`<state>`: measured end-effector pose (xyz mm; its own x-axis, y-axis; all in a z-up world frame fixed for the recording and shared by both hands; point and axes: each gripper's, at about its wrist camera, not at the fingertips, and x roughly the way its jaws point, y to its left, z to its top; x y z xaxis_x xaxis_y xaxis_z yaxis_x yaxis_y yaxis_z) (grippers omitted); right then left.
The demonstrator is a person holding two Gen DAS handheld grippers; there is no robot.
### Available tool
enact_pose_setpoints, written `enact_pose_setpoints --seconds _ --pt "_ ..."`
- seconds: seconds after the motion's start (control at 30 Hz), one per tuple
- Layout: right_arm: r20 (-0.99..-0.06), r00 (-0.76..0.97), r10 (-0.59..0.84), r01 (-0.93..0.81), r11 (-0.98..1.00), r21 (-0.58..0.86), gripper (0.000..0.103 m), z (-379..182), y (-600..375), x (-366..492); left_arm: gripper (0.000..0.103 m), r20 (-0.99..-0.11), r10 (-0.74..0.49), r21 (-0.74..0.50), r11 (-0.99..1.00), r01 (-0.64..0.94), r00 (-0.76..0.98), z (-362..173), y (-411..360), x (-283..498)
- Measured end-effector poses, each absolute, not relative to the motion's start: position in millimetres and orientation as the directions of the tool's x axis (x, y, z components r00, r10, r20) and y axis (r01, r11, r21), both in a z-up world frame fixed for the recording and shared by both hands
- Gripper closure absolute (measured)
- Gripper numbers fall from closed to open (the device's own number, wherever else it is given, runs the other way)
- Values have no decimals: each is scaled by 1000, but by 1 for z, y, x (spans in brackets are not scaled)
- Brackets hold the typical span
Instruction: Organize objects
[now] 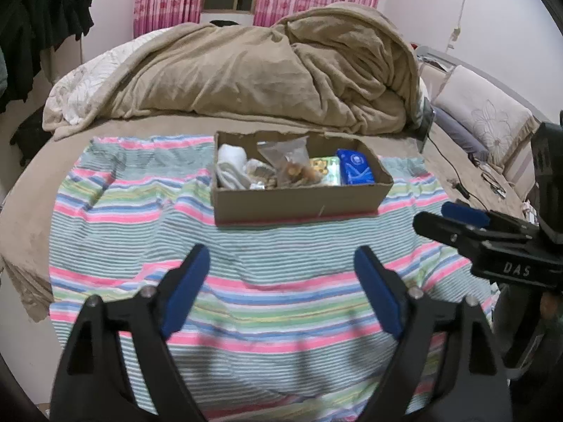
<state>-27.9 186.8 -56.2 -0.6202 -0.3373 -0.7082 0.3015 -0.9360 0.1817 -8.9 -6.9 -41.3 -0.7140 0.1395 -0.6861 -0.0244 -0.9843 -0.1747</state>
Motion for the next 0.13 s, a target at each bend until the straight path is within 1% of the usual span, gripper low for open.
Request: enact_pose_setpoints --seconds 0.13 --pt "-713 -619 -331 295 -939 180 21 -59 189 -33 17 -698 137 -163 -986 -30 -703 -48 -6 -18"
